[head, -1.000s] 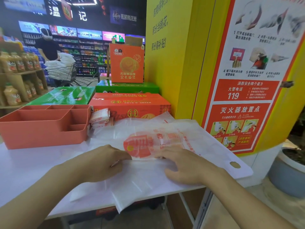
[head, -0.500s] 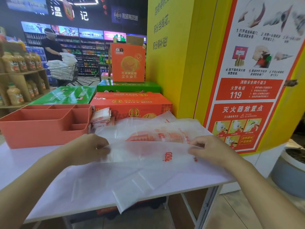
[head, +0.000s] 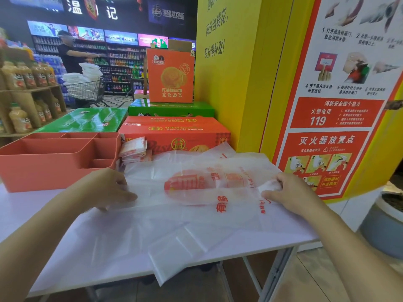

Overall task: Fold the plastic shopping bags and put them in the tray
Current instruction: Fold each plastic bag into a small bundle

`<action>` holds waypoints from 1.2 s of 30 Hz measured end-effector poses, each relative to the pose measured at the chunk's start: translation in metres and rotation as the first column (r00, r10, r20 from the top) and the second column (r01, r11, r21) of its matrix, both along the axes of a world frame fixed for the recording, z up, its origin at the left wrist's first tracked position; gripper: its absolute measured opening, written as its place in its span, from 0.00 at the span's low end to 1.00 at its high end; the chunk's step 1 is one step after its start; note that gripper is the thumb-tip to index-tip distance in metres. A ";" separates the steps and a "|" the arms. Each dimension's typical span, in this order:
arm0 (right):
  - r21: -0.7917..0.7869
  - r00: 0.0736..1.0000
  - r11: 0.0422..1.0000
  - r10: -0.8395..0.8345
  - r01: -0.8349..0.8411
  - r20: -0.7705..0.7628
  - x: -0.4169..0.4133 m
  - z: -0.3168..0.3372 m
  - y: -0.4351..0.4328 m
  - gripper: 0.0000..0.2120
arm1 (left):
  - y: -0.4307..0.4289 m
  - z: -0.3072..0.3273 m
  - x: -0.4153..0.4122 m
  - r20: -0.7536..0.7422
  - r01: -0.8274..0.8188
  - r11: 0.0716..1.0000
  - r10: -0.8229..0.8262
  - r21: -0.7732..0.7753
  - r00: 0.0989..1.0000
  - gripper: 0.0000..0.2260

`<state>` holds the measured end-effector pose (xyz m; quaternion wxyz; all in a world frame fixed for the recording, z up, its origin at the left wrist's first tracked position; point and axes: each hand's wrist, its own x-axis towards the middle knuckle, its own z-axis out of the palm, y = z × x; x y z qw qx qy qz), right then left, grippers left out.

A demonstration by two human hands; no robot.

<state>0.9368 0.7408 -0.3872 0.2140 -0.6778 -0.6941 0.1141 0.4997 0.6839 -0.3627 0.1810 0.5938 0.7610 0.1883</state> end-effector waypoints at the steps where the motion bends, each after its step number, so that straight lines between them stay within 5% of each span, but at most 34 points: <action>1: 0.000 1.000 1.000 -0.007 0.007 -0.024 0.001 -0.002 0.000 0.18 | 0.000 0.000 -0.003 -0.030 -0.013 1.000 0.013 -0.006 0.999 0.12; 7: -0.005 0.997 1.000 -0.027 0.027 -0.071 0.004 -0.002 -0.002 0.33 | 0.000 -0.002 -0.022 -0.323 -0.066 0.997 0.050 -0.040 0.945 0.25; 12: 0.160 0.988 0.986 0.026 -0.051 0.154 -0.015 0.002 -0.011 0.32 | -0.006 -0.005 0.013 -0.599 0.046 0.985 0.063 0.165 0.799 0.30; 16: 0.204 0.941 0.923 0.298 -0.327 0.158 -0.054 0.006 -0.028 0.21 | -0.010 -0.009 0.056 -0.563 0.432 0.856 -0.217 0.283 0.798 0.18; 19: 0.123 0.881 0.881 0.428 -0.456 0.201 -0.082 -0.002 -0.040 0.21 | -0.012 -0.020 0.081 -0.530 0.567 0.784 -0.378 0.253 0.759 0.18; 22: -0.054 0.864 0.889 0.454 -0.454 0.219 -0.092 -0.016 -0.043 0.25 | -0.014 -0.032 0.093 -0.484 0.541 0.841 -0.472 0.002 0.737 0.33; 25: -0.161 0.849 0.888 0.460 -0.431 0.259 -0.089 -0.021 -0.042 0.27 | -0.011 -0.042 0.092 -0.411 0.436 0.877 -0.479 -0.201 0.776 0.31; 36: -0.245 0.816 0.869 0.490 -0.430 0.307 -0.086 -0.019 -0.045 0.28 | -0.018 -0.040 0.092 -0.367 0.448 0.865 -0.502 -0.228 0.783 0.43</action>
